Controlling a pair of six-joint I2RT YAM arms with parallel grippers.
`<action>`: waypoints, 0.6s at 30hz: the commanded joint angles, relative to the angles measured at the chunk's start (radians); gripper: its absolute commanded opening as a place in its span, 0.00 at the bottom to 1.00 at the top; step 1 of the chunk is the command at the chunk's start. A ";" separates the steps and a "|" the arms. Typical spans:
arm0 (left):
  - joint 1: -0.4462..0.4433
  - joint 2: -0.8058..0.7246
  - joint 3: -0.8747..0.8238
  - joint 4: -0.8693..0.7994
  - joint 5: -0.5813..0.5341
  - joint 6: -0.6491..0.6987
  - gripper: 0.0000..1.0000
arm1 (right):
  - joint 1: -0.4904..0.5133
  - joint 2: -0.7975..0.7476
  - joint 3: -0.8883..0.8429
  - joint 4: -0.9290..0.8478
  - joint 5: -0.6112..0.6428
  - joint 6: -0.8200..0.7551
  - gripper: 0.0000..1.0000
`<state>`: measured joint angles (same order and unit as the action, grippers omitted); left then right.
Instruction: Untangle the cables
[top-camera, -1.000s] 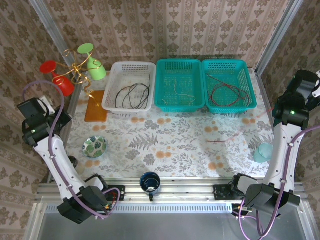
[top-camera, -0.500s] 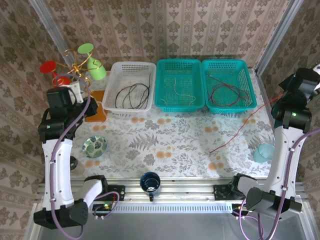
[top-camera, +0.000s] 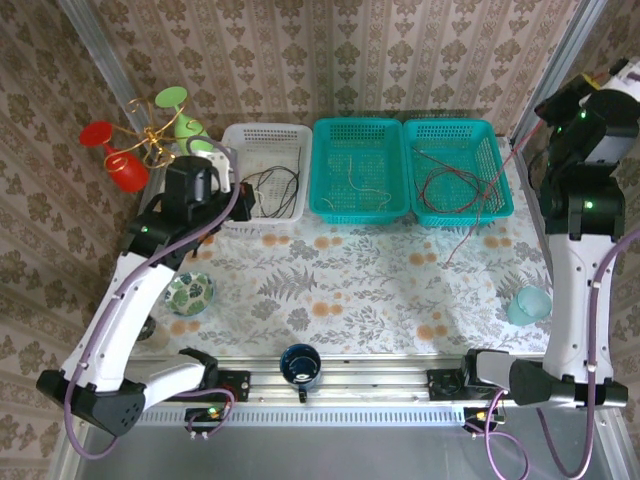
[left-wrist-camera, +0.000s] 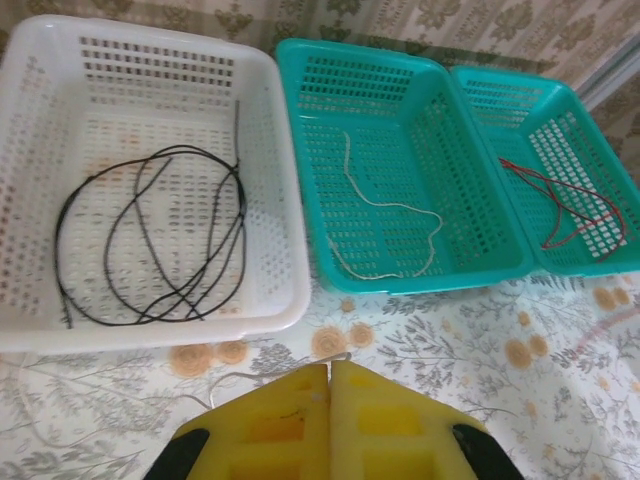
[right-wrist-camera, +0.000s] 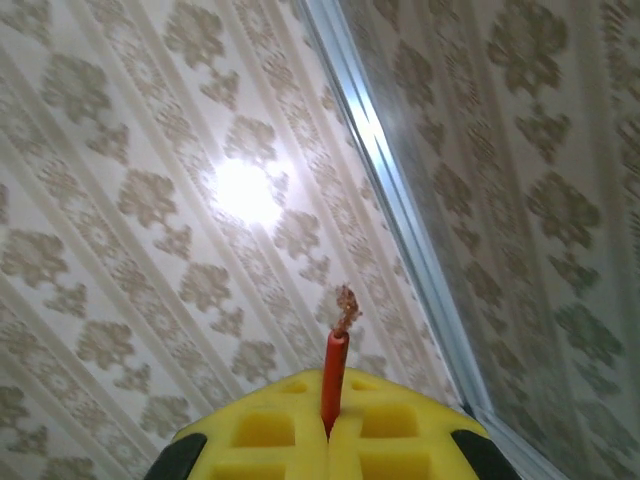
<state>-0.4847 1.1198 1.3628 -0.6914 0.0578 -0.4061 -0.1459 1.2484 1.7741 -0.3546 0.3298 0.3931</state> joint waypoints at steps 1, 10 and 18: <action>-0.063 0.021 -0.016 0.053 -0.050 -0.049 0.00 | 0.009 0.052 0.076 0.141 -0.045 0.020 0.00; -0.161 0.075 -0.060 0.108 -0.062 -0.096 0.00 | 0.012 0.300 0.418 0.234 -0.053 -0.006 0.00; -0.225 0.122 -0.079 0.140 -0.063 -0.123 0.00 | 0.012 0.594 0.816 0.165 -0.069 -0.049 0.00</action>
<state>-0.6933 1.2346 1.2957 -0.5823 0.0090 -0.4953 -0.1390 1.7840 2.5172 -0.1833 0.2756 0.3725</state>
